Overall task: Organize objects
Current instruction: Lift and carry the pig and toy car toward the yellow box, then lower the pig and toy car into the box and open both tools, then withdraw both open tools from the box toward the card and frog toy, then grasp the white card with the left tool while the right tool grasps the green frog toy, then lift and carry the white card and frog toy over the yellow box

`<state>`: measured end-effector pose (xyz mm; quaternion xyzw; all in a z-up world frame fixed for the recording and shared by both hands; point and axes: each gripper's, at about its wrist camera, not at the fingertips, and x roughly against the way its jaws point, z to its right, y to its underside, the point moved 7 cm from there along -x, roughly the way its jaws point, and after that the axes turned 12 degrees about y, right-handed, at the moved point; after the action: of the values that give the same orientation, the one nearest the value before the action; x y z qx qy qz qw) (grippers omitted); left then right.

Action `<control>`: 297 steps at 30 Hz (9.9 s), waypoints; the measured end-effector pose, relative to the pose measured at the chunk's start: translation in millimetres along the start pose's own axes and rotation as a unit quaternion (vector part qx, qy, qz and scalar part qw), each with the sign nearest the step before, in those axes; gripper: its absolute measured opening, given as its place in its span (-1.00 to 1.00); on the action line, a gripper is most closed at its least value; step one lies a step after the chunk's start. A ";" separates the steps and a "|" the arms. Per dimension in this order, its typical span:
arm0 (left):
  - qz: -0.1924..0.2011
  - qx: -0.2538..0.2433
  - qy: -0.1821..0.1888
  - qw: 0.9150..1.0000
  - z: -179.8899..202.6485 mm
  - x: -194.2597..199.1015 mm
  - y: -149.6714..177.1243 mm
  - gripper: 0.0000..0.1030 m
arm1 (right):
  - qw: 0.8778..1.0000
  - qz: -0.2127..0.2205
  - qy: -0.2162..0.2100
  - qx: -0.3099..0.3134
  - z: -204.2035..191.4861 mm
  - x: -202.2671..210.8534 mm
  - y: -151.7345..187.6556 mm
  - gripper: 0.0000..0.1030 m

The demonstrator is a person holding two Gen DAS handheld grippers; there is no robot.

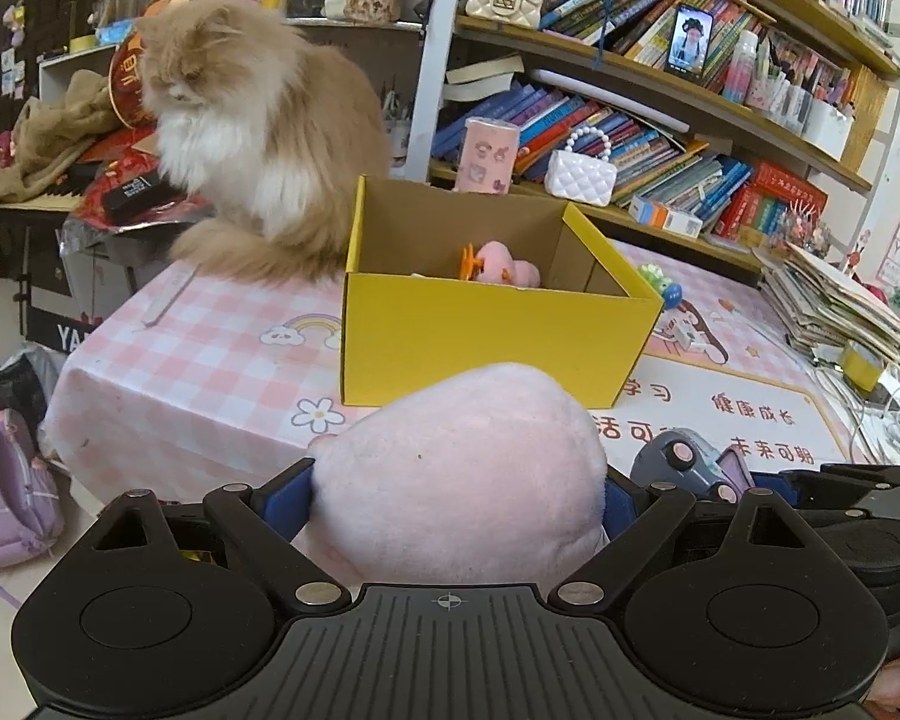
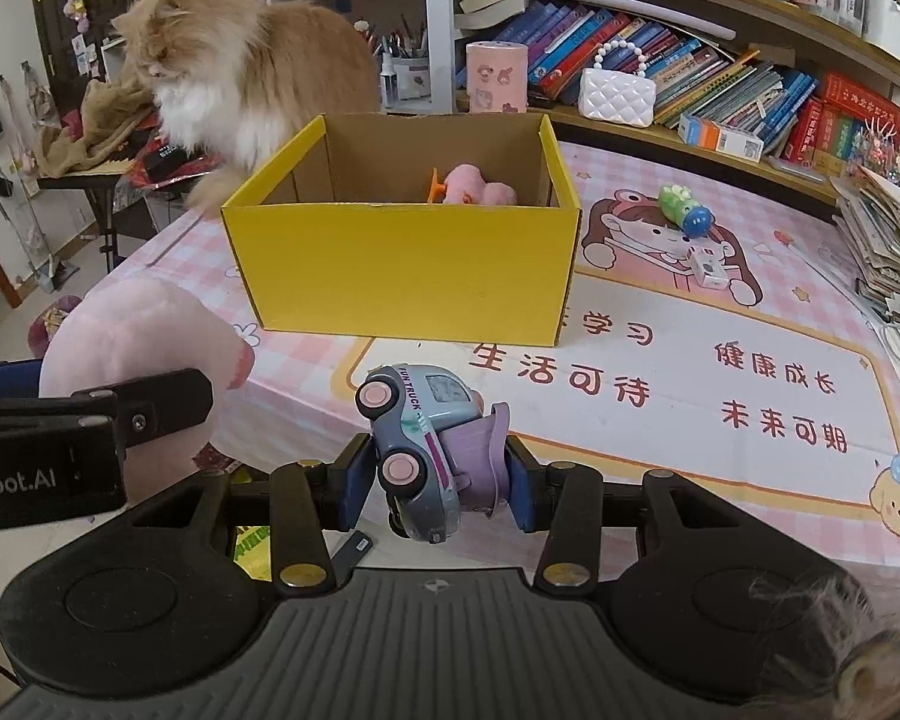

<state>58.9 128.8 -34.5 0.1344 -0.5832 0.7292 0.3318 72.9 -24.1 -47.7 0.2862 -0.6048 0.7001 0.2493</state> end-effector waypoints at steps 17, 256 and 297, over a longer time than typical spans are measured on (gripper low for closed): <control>0.072 -0.003 -0.023 0.997 -10.9 -40.7 -81.5 0.78 | 0.995 0.091 -0.028 0.010 -2.0 -42.3 -90.7 -0.17; -0.026 0.041 0.038 0.998 175.5 -220.9 -73.8 -0.46 | 1.000 0.017 -0.010 -0.020 263.8 -200.2 -133.7 -0.28; -0.023 0.054 0.088 0.994 25.9 -35.7 2.2 -0.46 | 1.000 -0.008 0.017 -0.002 41.4 -9.1 1.2 -0.27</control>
<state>79.2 92.6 -49.7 0.1007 -0.5086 0.7607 0.3906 82.7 -65.2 -50.6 0.2790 -0.5996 0.7015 0.2657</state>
